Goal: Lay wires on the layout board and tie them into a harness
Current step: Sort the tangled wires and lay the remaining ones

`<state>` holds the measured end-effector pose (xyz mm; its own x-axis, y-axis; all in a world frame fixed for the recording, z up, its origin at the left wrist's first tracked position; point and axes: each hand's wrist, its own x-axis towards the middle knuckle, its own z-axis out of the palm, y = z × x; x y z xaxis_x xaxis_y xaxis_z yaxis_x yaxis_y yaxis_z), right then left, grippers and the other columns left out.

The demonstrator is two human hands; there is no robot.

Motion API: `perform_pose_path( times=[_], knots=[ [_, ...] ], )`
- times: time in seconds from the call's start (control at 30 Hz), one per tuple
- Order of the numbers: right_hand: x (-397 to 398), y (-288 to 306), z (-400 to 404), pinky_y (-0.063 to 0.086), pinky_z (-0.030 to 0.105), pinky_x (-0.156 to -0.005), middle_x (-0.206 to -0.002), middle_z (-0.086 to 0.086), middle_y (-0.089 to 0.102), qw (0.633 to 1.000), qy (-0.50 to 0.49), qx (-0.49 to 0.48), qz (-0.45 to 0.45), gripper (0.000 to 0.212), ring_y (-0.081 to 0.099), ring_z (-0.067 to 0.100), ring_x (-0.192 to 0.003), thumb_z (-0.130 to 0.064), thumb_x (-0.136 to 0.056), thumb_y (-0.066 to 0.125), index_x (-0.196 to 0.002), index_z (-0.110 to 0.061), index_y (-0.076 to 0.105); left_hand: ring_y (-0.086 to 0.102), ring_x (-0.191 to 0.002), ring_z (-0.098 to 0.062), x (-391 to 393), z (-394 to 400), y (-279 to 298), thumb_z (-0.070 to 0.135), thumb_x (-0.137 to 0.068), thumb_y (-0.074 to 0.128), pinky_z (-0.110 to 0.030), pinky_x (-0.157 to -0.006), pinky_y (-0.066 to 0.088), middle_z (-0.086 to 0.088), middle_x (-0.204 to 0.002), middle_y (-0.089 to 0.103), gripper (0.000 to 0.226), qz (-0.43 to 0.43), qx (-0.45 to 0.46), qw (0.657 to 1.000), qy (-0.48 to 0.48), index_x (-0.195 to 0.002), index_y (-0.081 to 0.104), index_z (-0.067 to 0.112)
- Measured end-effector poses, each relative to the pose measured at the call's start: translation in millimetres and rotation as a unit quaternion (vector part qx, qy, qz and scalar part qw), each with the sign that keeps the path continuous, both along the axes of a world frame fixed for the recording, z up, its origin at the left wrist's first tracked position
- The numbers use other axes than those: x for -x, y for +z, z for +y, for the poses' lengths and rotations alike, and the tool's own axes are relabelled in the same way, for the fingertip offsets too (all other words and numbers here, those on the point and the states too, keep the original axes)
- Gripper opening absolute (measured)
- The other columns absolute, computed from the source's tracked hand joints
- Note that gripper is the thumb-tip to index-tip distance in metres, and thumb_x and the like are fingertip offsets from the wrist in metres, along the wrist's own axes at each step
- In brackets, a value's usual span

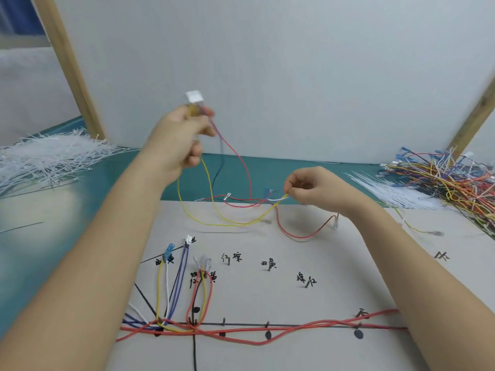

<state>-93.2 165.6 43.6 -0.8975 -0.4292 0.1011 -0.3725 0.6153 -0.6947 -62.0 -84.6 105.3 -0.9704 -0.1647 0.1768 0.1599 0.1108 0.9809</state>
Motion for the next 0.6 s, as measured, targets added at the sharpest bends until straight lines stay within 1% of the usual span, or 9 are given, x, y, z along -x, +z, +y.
perform_pose_path(
  times=[0.07, 0.1, 0.17, 0.23, 0.33, 0.4, 0.47, 0.57, 0.6],
  knots=[
    [-1.9, 4.7, 1.6, 0.041, 0.013, -0.059, -0.061, -0.018, 0.06, 0.999, 0.013, 0.037, -0.017, 0.025, 0.049, 0.0, -0.057, -0.006, -0.088, 0.057, -0.077, -0.026, 0.068, 0.026, -0.034, -0.003, -3.5, 18.5, -5.1, 0.012, -0.092, 0.047, -0.01, -0.035, 0.018, 0.007, -0.061, 0.044, 0.017, -0.022, 0.103, 0.992, -0.072, -0.086, 0.057, 0.024],
    [-2.8, 6.3, 2.4, 0.04, 0.012, -0.059, -0.06, -0.018, 0.06, 0.998, 0.021, 0.048, -0.021, 0.024, 0.049, -0.001, -0.057, -0.006, -0.089, 0.057, -0.078, -0.025, 0.069, 0.028, -0.034, -0.002, -5.4, 27.1, -9.0, 0.014, -0.091, 0.051, -0.011, -0.033, 0.02, 0.011, -0.056, 0.044, 0.013, -0.025, 0.164, 0.981, -0.104, -0.084, 0.058, 0.023],
    [-3.7, 7.1, 3.4, 0.038, 0.018, -0.06, -0.059, -0.014, 0.058, 0.997, 0.026, 0.069, -0.025, 0.022, 0.049, 0.002, -0.057, -0.008, -0.09, 0.058, -0.08, -0.023, 0.07, 0.039, -0.04, 0.001, -8.3, 43.7, -19.4, 0.026, -0.084, 0.064, -0.013, -0.036, 0.03, 0.014, -0.052, 0.051, 0.007, -0.019, 0.281, 0.948, -0.148, -0.08, 0.06, 0.022],
    [-3.1, 7.8, 4.8, 0.034, 0.025, -0.062, -0.058, -0.009, 0.055, 0.994, 0.019, 0.103, -0.029, 0.023, 0.046, 0.009, -0.059, -0.007, -0.091, 0.056, -0.08, -0.022, 0.07, 0.043, -0.048, 0.001, -8.0, 56.9, -34.1, 0.037, -0.073, 0.073, -0.016, -0.046, 0.034, 0.013, -0.056, 0.051, 0.021, -0.02, 0.375, 0.912, -0.166, -0.078, 0.059, 0.023],
    [-3.0, 9.8, 5.8, 0.033, 0.026, -0.06, -0.059, -0.007, 0.054, 0.99, 0.026, 0.133, -0.039, 0.023, 0.042, 0.013, -0.058, -0.006, -0.091, 0.056, -0.078, -0.019, 0.069, 0.046, -0.061, -0.009, -4.3, 66.8, -51.1, 0.036, -0.073, 0.074, -0.027, -0.052, 0.032, 0.01, -0.065, 0.047, 0.024, -0.003, 0.477, 0.87, -0.124, -0.073, 0.052, 0.025],
    [-3.4, 12.0, 6.4, 0.035, 0.023, -0.058, -0.058, -0.007, 0.055, 0.992, 0.032, 0.115, -0.039, 0.021, 0.042, 0.011, -0.056, -0.008, -0.089, 0.06, -0.076, -0.022, 0.07, 0.049, -0.067, -0.013, -0.5, 64.3, -54.1, 0.03, -0.076, 0.072, -0.026, -0.056, 0.035, 0.009, -0.067, 0.052, 0.018, 0.011, 0.47, 0.877, -0.099, -0.072, 0.055, 0.026],
    [-3.4, 15.2, 7.9, 0.037, 0.019, -0.056, -0.058, -0.011, 0.058, 0.994, 0.033, 0.093, -0.039, 0.018, 0.043, 0.008, -0.054, -0.012, -0.083, 0.068, -0.072, -0.026, 0.072, 0.052, -0.062, -0.006, 2.2, 59.4, -50.8, 0.028, -0.076, 0.072, -0.024, -0.058, 0.039, 0.009, -0.068, 0.059, 0.015, 0.017, 0.421, 0.9, -0.112, -0.071, 0.058, 0.025],
    [-3.6, 18.7, 9.4, 0.037, 0.018, -0.053, -0.059, -0.009, 0.058, 0.997, 0.036, 0.058, -0.036, 0.018, 0.043, 0.005, -0.052, -0.016, -0.077, 0.075, -0.065, -0.028, 0.07, 0.049, -0.049, -0.001, -0.1, 53.9, -42.1, 0.026, -0.077, 0.073, -0.014, -0.046, 0.039, 0.009, -0.065, 0.061, 0.013, -0.002, 0.319, 0.93, -0.184, -0.071, 0.063, 0.022],
    [-4.0, 18.7, 9.2, 0.037, 0.019, -0.055, -0.06, -0.007, 0.057, 0.997, 0.044, 0.049, -0.036, 0.018, 0.044, 0.006, -0.053, -0.017, -0.078, 0.074, -0.065, -0.027, 0.069, 0.045, -0.046, -0.003, -1.6, 52.5, -40.5, 0.025, -0.078, 0.072, -0.015, -0.041, 0.036, 0.009, -0.061, 0.059, 0.013, -0.015, 0.301, 0.932, -0.203, -0.07, 0.063, 0.022]
  ],
)
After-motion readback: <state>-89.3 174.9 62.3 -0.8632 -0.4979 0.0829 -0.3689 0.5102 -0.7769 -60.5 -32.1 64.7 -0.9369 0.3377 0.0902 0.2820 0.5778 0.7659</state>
